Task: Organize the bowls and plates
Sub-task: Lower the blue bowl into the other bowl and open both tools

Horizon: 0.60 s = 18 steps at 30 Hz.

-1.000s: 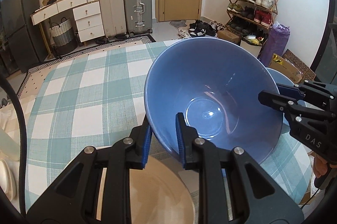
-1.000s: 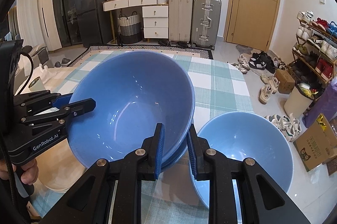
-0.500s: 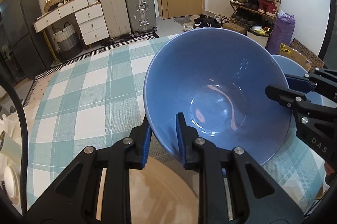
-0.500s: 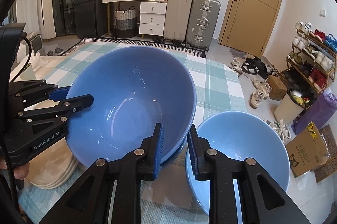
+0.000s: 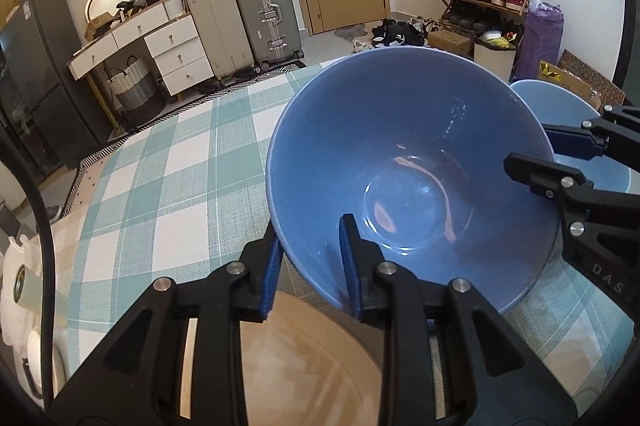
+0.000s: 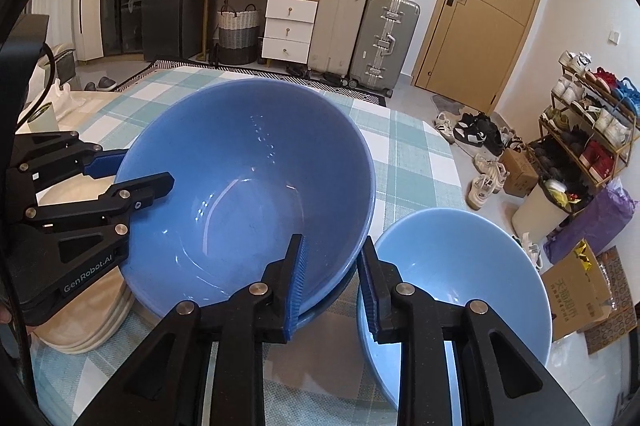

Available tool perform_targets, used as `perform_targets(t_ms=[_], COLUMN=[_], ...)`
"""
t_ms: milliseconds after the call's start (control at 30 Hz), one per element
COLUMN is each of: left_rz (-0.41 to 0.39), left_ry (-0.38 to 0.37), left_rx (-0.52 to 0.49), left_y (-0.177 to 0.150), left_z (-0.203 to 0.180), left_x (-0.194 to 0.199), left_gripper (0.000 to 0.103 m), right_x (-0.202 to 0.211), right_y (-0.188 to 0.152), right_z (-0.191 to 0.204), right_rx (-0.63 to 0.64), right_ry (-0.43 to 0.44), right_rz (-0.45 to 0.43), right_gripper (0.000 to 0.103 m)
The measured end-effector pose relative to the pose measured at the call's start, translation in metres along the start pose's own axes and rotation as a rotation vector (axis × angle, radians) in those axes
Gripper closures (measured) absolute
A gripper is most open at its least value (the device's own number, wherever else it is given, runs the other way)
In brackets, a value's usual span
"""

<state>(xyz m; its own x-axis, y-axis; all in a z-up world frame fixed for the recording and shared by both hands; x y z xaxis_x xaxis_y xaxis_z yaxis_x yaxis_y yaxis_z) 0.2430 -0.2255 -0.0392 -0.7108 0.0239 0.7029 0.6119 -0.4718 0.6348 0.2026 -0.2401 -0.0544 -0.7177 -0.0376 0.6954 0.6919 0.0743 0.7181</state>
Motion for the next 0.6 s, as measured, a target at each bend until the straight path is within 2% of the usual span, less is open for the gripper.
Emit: perform_targets(t_ms=[200, 333, 500, 533, 600], left_rz=[0.01, 0.021, 0.021, 0.016, 0.004], left_ry=[-0.023, -0.045, -0.093, -0.11, -0.132], left_rx=[0.005, 0.028, 0.062, 0.074, 0.099], left_y=[0.0, -0.003, -0.01, -0.01, -0.011], left_z=[-0.001, 0.003, 0.008, 0.009, 0.012], left_x=[-0.006, -0.009, -0.01, -0.009, -0.005], left_gripper=[0.072, 0.071, 0.064, 0.062, 0.043], right_x=[-0.003, -0.003, -0.002, -0.001, 0.001], right_y=[-0.002, -0.002, 0.0, 0.0, 0.001], right_z=[0.003, 0.003, -0.001, -0.002, -0.004], right_rx=[-0.002, -0.008, -0.018, -0.018, -0.017], right_ry=[-0.004, 0.0, -0.003, -0.003, 0.002], right_rz=[-0.002, -0.001, -0.004, -0.007, -0.01], right_gripper=[0.076, 0.074, 0.072, 0.072, 0.07])
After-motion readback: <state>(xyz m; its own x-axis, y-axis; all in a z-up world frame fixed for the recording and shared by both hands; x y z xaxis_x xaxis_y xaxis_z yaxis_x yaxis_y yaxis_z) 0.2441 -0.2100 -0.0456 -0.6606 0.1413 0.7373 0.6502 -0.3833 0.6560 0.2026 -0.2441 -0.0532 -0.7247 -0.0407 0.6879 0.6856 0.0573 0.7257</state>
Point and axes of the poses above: each gripper's, at about its wrist camera, not at the fingertips, and x roughly against the way its jaws point, z to its left, y to its top, the point moved 7 cm from there along -x, roughly the way its jaws point, and after that the axes turned 13 degrees about -x, right-handed, at the moved point
